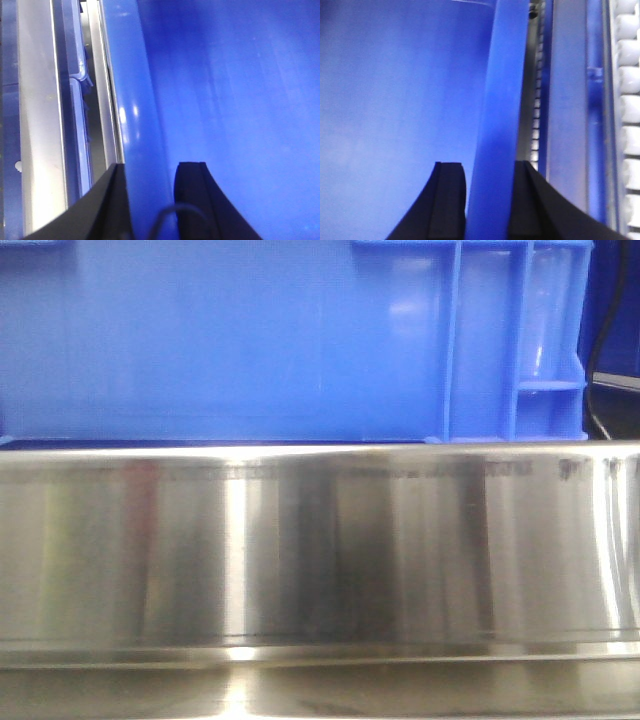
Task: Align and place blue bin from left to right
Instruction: 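Lift the blue bin upward off the rack with both grippers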
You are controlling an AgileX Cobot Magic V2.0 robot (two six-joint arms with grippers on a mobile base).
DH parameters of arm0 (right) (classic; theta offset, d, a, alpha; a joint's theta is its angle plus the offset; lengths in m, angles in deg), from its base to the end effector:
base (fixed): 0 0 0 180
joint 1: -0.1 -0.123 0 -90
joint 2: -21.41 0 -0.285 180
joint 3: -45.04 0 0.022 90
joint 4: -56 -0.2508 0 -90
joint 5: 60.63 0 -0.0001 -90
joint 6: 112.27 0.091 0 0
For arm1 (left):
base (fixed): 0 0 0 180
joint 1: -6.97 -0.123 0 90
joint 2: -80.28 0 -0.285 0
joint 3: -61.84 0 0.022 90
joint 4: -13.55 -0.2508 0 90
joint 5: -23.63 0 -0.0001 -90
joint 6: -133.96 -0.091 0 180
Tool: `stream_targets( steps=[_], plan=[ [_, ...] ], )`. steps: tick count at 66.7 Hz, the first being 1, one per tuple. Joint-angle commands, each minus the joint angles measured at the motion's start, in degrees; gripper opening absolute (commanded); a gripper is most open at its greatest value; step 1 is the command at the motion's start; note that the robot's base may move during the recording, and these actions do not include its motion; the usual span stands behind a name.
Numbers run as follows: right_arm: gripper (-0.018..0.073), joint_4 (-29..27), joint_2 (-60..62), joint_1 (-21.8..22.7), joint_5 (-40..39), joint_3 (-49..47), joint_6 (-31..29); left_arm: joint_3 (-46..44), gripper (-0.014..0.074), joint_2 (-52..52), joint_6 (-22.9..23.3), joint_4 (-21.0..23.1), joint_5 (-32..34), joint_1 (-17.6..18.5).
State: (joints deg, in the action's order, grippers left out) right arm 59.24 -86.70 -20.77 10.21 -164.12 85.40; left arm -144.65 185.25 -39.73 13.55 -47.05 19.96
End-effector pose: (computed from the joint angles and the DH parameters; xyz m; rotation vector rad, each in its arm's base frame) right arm 0.3532 0.1295 0.3850 -0.0786 2.6194 0.1611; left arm 0.3523 -0.0813 0.3918 0.1520 2.6039 -0.1206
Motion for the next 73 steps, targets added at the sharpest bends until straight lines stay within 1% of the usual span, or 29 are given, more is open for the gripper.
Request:
stream_targets(
  steps=[1, 8, 18, 36, 50, 60, 73],
  plan=[
    [-0.006, -4.41, 0.49, -0.34, -0.87, -0.27, -0.82, -0.43, -0.0111, -0.25, -0.84, 6.05, 0.72, 0.32],
    [-0.006, -5.34, 0.97, -0.34, -0.87, -0.27, -0.82, -0.43, -0.0111, -0.62, -2.34, 9.67, 0.72, 0.32],
    [-0.006, -5.78, 2.28, -0.34, -0.87, -0.27, -0.82, -0.43, -0.0111, -1.12, -2.77, 12.83, 0.72, 0.32],
    [-0.006, -5.78, 5.01, -0.34, -1.05, -0.27, -0.82, -0.43, -0.0111, -2.82, -2.88, 12.83, 0.72, 0.32],
    [-0.006, -6.54, 7.33, -0.34, -1.91, -0.5, -1.7, -0.43, -0.0111, -6.66, -2.87, 12.83, 0.72, 0.32],
    [-0.006, -6.77, 8.4, -0.34, -2.34, -2.67, -1.7, -0.43, -0.0111, -10.17, -2.87, 13.02, 1.12, 0.32],
    [-0.006, -7.02, 8.53, -0.34, -1.85, -6.92, -1.7, -0.47, -0.0111, -13.86, -2.87, 15.36, 4.16, 0.32]
  ],
)
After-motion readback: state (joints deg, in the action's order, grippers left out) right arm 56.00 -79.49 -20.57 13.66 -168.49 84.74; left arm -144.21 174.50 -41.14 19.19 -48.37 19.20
